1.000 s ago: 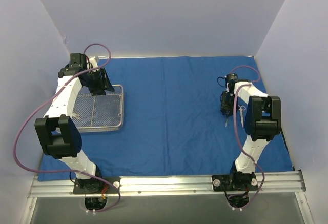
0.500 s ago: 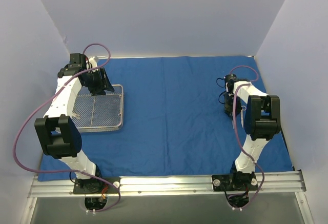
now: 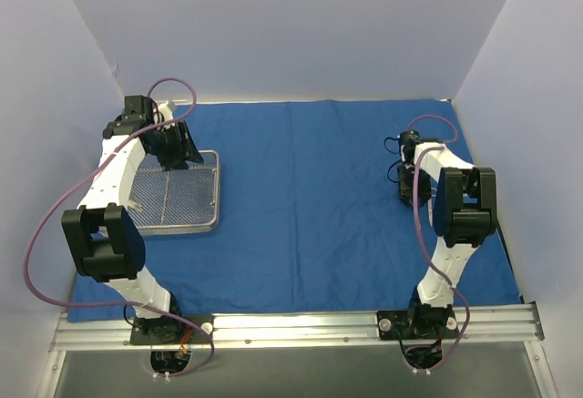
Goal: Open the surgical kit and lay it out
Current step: Adjust the medical item in the surgical kit.
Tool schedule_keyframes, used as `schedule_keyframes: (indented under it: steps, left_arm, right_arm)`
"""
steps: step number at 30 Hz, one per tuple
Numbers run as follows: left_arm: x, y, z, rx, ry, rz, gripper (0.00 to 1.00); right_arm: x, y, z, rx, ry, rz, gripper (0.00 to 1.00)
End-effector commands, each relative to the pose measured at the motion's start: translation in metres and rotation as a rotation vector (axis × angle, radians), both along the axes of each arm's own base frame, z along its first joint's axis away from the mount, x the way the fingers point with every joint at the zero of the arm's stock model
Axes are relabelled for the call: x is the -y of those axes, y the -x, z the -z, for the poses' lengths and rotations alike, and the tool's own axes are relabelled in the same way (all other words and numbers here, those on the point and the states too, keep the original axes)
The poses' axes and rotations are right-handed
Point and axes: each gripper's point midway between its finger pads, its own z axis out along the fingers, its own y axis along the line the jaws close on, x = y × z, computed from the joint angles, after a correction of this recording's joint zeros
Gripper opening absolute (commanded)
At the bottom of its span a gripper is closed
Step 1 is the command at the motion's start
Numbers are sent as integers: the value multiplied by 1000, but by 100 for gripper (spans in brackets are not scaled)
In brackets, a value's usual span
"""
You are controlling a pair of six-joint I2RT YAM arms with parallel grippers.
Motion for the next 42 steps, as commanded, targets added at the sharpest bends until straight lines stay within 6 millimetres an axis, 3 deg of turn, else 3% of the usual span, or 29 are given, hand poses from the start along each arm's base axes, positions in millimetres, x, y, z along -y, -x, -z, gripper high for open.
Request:
schedule_keyframes:
  steps: [1, 8, 25, 35, 42]
  left_arm:
    - [-9, -2, -12, 43, -7, -36, 60]
    - [-22, 3, -10, 5, -1, -103, 61]
    - [-24, 1, -11, 2, 20, -114, 61]
    - [-31, 4, -7, -7, 30, -128, 61]
    - [-30, 4, -3, -17, 41, -126, 61]
  right_arm:
    - [-3, -3, -13, 18, -4, 22, 40]
    - [-15, -18, -39, 117, -75, 38, 46]
    - [-23, -12, 1, 52, -117, 7, 43]
    - [-21, -8, 10, 31, -120, 10, 41]
    - [-30, -13, 11, 45, -167, 13, 30]
